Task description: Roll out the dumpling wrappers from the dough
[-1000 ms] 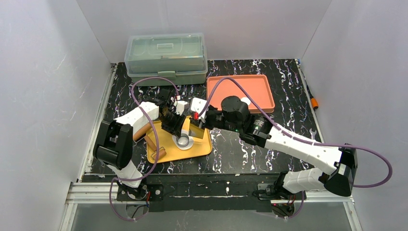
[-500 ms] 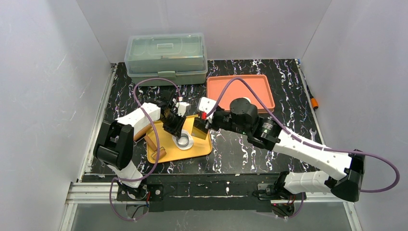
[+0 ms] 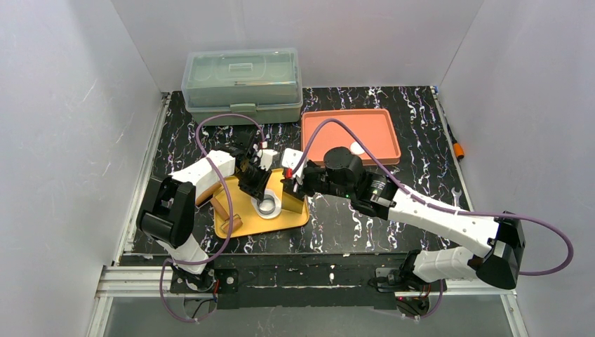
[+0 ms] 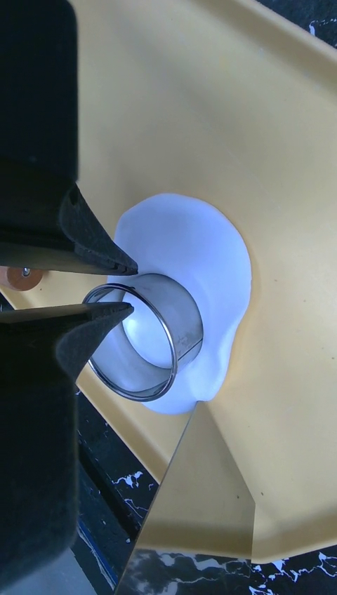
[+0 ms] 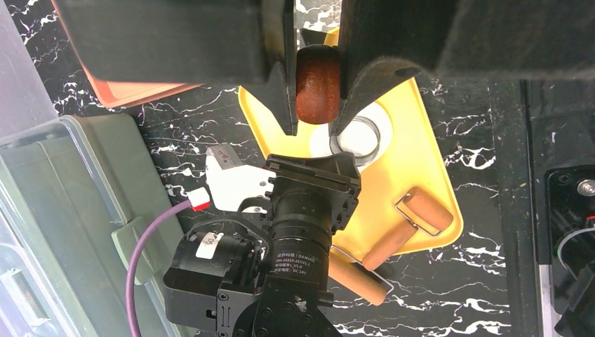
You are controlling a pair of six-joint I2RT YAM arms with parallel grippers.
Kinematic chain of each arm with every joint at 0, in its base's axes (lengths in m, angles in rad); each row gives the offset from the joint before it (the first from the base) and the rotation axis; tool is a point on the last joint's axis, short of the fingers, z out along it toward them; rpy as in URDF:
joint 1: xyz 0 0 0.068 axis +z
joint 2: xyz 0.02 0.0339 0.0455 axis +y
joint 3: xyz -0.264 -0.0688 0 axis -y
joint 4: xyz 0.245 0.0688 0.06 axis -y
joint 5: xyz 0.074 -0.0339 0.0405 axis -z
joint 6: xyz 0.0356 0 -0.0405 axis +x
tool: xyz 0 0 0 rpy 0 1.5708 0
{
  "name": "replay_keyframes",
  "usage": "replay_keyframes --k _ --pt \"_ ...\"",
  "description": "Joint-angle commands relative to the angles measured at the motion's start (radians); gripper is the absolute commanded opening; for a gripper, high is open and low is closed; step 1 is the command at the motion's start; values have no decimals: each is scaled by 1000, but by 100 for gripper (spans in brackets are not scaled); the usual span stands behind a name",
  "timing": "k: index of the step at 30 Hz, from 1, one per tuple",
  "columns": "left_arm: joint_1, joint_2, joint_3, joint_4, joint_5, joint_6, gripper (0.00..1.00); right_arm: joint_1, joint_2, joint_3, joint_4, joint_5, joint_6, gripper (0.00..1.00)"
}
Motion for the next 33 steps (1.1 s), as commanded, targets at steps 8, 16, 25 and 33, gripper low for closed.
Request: replay_keyframes --k 8,16,25,33 --pt "-7 -13 -11 -13 -2 6 19 9 -54 31 81 28 7 1" --pt "-10 -14 -14 -15 -3 7 18 10 -71 -3 123 39 24 1" --pt "-13 -9 -12 -15 1 2 17 9 -22 -75 249 33 79 1" --pt "-15 -24 -27 -16 0 -2 14 52 -4 -104 265 119 -20 1"
